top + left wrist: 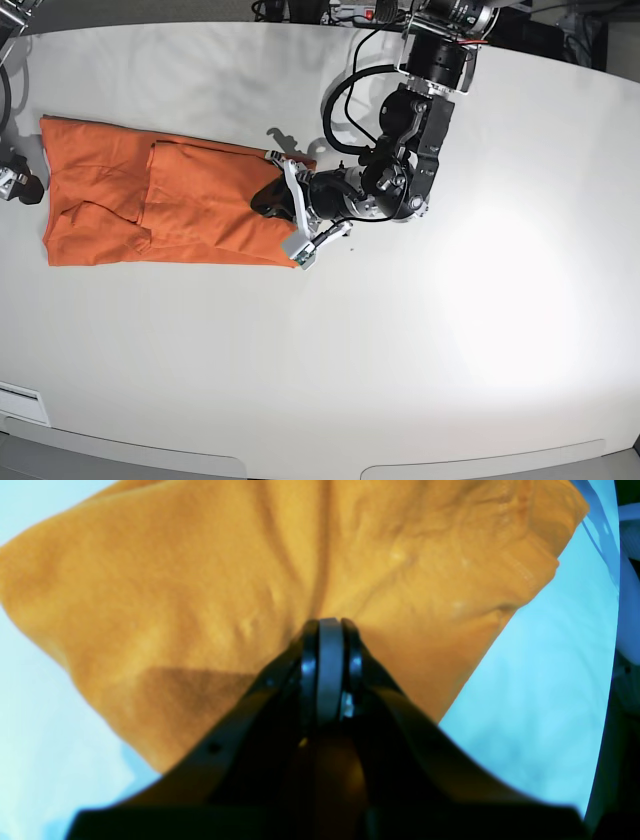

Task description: Fold the T-shirt properly

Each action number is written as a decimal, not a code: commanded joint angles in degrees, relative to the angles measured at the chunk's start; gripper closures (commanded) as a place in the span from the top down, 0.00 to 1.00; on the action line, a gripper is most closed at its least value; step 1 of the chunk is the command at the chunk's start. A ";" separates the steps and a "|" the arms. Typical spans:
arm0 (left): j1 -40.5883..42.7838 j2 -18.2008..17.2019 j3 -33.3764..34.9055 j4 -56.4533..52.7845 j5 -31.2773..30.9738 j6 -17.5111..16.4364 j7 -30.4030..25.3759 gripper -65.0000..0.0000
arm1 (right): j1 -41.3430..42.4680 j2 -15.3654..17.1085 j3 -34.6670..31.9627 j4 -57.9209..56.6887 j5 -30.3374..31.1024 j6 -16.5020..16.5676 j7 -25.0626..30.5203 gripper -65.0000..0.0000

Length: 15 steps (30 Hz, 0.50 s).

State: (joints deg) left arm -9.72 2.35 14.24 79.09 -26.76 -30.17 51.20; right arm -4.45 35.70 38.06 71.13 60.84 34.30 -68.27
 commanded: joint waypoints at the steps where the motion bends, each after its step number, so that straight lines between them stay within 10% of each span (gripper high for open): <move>1: -0.81 -0.15 -0.07 0.55 1.42 1.09 1.36 0.00 | -0.04 1.46 0.66 -0.76 4.00 1.03 0.00 0.53; 15: -1.44 -0.09 -0.07 0.92 -1.38 1.09 3.06 0.00 | -1.70 -4.94 0.57 -8.79 12.48 5.70 -2.16 0.53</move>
State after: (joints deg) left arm -10.22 2.28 14.24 79.20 -28.73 -29.52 53.21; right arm -6.42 29.89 38.48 61.95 74.70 40.21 -69.14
